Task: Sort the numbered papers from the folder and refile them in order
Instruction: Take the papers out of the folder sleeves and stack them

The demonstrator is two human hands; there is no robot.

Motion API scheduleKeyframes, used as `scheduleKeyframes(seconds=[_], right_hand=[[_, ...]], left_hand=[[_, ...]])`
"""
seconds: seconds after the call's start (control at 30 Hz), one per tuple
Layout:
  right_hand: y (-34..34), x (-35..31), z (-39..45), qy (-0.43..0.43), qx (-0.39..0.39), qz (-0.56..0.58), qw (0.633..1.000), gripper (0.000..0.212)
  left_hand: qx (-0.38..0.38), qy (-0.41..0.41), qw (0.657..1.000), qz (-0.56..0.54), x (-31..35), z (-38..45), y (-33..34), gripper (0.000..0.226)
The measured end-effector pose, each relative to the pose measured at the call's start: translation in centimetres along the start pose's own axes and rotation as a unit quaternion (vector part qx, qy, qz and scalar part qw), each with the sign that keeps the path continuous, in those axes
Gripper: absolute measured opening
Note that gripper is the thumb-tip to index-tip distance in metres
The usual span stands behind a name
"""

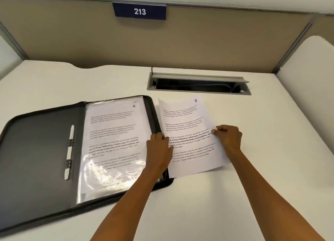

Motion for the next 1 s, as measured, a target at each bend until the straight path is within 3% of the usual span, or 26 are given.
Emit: scheduleKeyframes(seconds=[0.07,0.17,0.27,0.33,0.4,0.47,0.6,0.77,0.9,1.0], right_hand=[[0.3,-0.2,0.2,-0.029,0.023,-0.137,0.990,0.029],[1.9,-0.9,0.3,-0.139,0.034,-0.344,0.928,0.057],[5.5,-1.7,-1.0,-0.245,-0.085,-0.383,0.886,0.067],[7.9,-1.0,-1.9,-0.272,-0.165,-0.408,0.855,0.088],[9.5,0.2,-2.5,-0.277,-0.200,-0.435,0.833,0.112],[9.9,0.8,-2.5,-0.267,-0.206,-0.436,0.834,0.118],[9.7,0.7,-2.6,-0.262,-0.217,-0.412,0.846,0.114],[9.9,-0.8,-4.2,-0.287,-0.198,-0.318,0.882,0.076],[11.3,-2.4,-7.1,-0.318,-0.194,-0.240,0.896,0.059],[12.3,-3.5,-9.0,-0.337,-0.186,-0.199,0.901,0.049]], left_hand=[[-0.010,0.017,0.997,0.075,0.1,0.2,0.7,0.034],[0.021,0.035,0.992,0.120,0.3,0.6,1.5,0.035],[0.038,0.044,0.990,0.127,0.3,0.4,1.8,0.041],[0.048,0.046,0.992,0.112,0.5,0.2,1.9,0.043],[0.070,0.054,0.992,0.087,0.4,-0.4,1.4,0.040],[0.115,0.065,0.989,0.070,-0.1,-1.3,0.1,0.035],[0.166,0.004,0.986,0.019,-4.9,-4.1,-3.1,0.033],[0.038,-0.207,0.977,-0.045,-11.4,-7.6,-4.5,0.088],[0.048,-0.150,0.977,-0.146,-11.9,-7.7,-5.1,0.060],[0.125,-0.161,0.954,-0.220,-12.0,-8.3,-6.7,0.036]])
Point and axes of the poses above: each hand's wrist, its own z-axis towards the middle knuckle, its own y-axis out of the palm, x = y × z, the point moved 5 cm from there along z, towards the middle knuckle, and after that the axes turned 7 degrees about -x, right-handed, at the moved point
